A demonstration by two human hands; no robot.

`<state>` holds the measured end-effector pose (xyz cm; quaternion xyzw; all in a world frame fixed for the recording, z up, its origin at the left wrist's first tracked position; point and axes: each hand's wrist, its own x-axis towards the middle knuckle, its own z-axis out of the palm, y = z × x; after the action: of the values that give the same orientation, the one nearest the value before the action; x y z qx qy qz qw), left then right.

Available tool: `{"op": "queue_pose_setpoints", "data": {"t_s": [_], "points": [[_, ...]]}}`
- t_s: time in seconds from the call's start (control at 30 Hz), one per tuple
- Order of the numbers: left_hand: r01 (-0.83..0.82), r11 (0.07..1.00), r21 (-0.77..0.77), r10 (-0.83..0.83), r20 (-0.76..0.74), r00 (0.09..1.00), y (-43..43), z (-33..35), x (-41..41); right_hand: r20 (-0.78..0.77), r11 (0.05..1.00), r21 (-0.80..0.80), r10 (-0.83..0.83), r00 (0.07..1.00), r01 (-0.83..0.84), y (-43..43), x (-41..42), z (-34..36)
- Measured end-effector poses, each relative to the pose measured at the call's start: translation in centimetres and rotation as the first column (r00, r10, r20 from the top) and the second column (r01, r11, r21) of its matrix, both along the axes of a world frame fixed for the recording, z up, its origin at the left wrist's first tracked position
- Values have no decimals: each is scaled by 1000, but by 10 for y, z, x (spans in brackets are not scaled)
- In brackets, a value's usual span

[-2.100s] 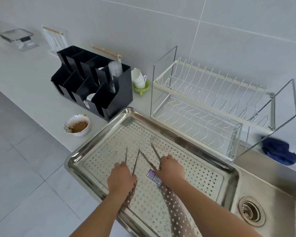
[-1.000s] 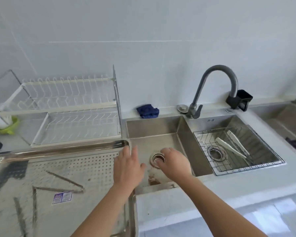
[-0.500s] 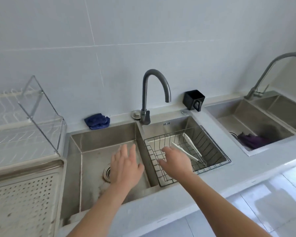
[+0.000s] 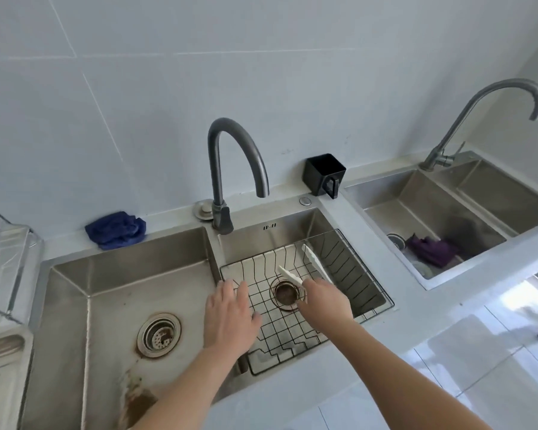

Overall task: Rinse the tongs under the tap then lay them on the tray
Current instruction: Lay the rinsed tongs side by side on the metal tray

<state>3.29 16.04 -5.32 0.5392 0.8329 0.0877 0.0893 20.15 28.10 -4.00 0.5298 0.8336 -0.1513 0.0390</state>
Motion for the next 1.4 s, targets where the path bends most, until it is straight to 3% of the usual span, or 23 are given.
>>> {"op": "queue_pose_setpoints", "data": {"t_s": [0.2, 0.6, 0.87, 1.1, 1.4], "points": [[-118, 991, -61, 123, 88, 989, 27, -36, 29, 84, 995, -93, -39, 996, 47, 61, 29, -47], [-189, 979, -81, 180, -108, 978, 27, -61, 46, 118, 993, -97, 83, 990, -71, 104, 24, -85], [-193, 978, -75, 186, -92, 978, 27, -57, 48, 49, 996, -86, 38, 998, -34, 96, 37, -59], [-307, 950, 61, 311, -66, 948, 7, -34, 46, -55, 996, -94, 8, 998, -13, 81, 44, -22], [-526, 844, 106, 536, -114, 837, -40, 3, 41, -163, 958, -20, 278, 947, -285, 43, -5, 16]]}}
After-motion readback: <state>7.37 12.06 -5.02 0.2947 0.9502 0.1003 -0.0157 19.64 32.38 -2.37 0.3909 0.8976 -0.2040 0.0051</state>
